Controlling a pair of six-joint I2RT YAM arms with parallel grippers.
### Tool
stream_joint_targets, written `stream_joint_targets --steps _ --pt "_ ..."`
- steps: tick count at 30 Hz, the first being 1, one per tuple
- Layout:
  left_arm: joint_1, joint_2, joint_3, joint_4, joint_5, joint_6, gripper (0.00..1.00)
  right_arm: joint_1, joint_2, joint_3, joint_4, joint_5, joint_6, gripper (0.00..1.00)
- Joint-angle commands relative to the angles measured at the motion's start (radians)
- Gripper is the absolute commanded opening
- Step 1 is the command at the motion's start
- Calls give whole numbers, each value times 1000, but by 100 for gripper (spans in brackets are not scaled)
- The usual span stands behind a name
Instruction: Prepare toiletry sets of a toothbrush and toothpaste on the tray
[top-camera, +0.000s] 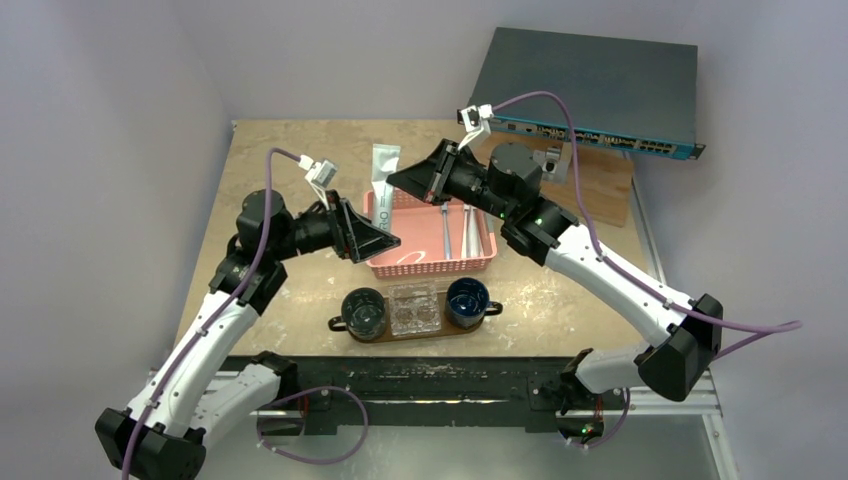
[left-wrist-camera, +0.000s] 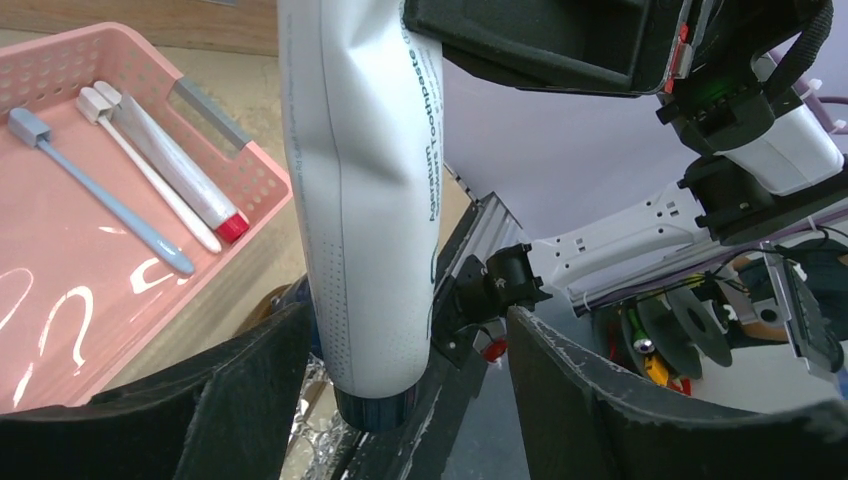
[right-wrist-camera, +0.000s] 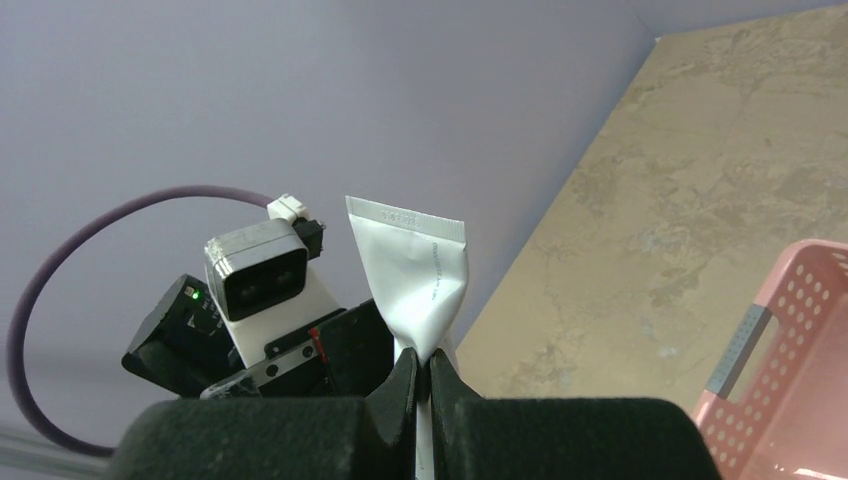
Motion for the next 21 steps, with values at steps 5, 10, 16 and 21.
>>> stream_joint_targets --steps 5,10,16,21 --pt "-2 4 -9 87 24 -23 43 12 -10 10 90 -26 30 0" --pt "-2 4 -15 102 27 -32 5 16 -13 -7 79 -30 14 0" --pt "-2 -9 -28 101 32 -22 0 16 -17 -11 40 -38 -37 1" --pt "-2 -39 -35 60 57 12 0 16 -24 20 -39 -52 -147 33"
